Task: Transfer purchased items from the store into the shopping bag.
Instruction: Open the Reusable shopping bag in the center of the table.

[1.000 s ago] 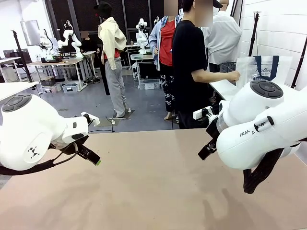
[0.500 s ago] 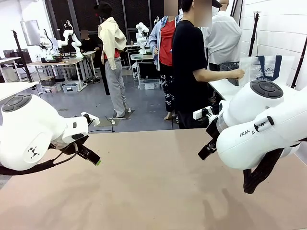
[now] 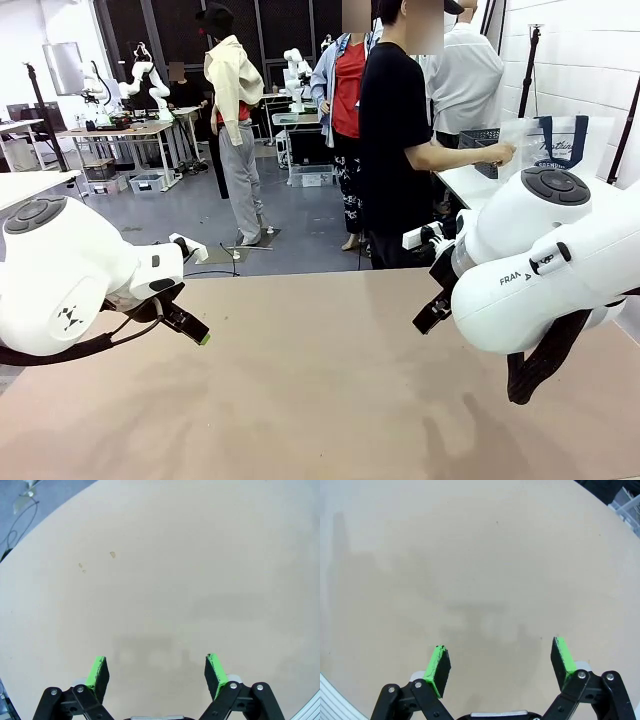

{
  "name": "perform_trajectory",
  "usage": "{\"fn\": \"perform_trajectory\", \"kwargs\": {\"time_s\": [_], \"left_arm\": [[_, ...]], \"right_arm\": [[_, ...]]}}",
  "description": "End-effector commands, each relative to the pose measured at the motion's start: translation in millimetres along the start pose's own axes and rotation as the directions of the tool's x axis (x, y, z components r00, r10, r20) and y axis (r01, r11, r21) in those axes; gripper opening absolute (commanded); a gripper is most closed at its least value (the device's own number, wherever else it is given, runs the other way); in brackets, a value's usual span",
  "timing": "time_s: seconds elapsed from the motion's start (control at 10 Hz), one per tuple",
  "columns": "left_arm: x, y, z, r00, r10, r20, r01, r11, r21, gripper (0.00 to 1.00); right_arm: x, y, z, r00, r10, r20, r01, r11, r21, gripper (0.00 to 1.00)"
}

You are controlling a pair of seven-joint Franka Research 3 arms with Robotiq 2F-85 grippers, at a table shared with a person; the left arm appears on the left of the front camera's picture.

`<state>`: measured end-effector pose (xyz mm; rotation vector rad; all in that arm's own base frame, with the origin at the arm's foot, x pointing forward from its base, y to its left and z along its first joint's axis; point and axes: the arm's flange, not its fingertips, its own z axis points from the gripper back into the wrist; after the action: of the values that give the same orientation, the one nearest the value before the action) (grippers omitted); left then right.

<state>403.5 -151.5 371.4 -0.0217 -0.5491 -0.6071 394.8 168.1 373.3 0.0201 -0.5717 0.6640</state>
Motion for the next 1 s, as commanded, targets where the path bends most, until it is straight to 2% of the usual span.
{"fn": "perform_trajectory", "kwargs": {"time_s": [0.0,0.9], "left_arm": [[-0.2,0.6,0.0,1.000,0.001,0.000,-0.001,1.000,0.000,1.00],[-0.2,0.6,0.0,1.000,0.001,0.000,-0.001,1.000,0.000,1.00]], "right_arm": [[0.0,-0.1,0.0,1.000,0.000,0.000,0.000,1.000,0.000,1.00],[0.0,-0.1,0.0,1.000,0.000,0.000,0.000,1.000,0.000,1.00]]}}
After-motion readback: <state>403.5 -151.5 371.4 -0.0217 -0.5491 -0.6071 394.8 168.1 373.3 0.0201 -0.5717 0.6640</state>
